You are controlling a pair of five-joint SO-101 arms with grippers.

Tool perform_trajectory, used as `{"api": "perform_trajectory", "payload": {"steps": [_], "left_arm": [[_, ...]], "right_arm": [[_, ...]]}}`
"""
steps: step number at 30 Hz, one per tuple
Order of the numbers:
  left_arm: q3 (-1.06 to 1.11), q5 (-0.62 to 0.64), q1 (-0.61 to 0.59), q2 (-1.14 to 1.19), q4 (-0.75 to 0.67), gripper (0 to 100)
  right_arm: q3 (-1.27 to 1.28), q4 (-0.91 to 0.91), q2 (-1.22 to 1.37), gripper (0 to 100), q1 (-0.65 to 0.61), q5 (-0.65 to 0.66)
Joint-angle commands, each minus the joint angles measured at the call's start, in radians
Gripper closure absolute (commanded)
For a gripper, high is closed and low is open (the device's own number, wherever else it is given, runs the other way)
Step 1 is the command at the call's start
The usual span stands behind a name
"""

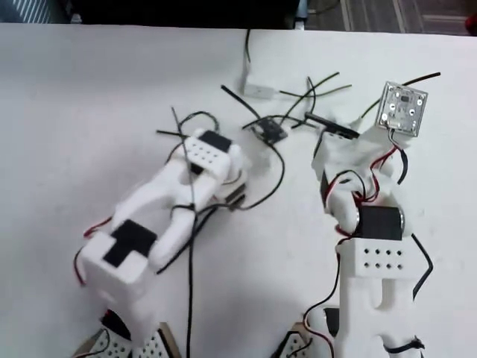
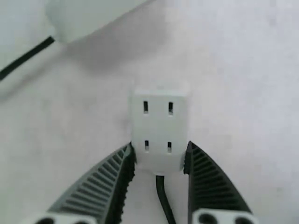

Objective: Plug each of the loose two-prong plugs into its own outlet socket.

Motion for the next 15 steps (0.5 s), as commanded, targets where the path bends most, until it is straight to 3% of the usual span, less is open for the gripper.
{"api": "perform_trajectory", "payload": {"steps": [1, 3, 8, 15], "left_arm": [[0.187, -0.046, -0.035, -0.225, -0.054, 86], [0.275, -0.048, -0.036, -0.298, -0.107, 84], [0.377, -0.037, -0.116, -0.378, -0.175, 67], [0.397, -0.034, -0.225, -0.470, -0.140, 66]], "right_arm": [[-0.006, -0.022, -0.024, 98.1, 0.007, 0.011], [-0.006, -0.022, -0.024, 98.1, 0.005, 0.012], [-0.006, -0.021, -0.018, 98.1, 0.004, 0.015], [0.002, 0.001, -0.016, 98.1, -0.050, 0.140]]}}
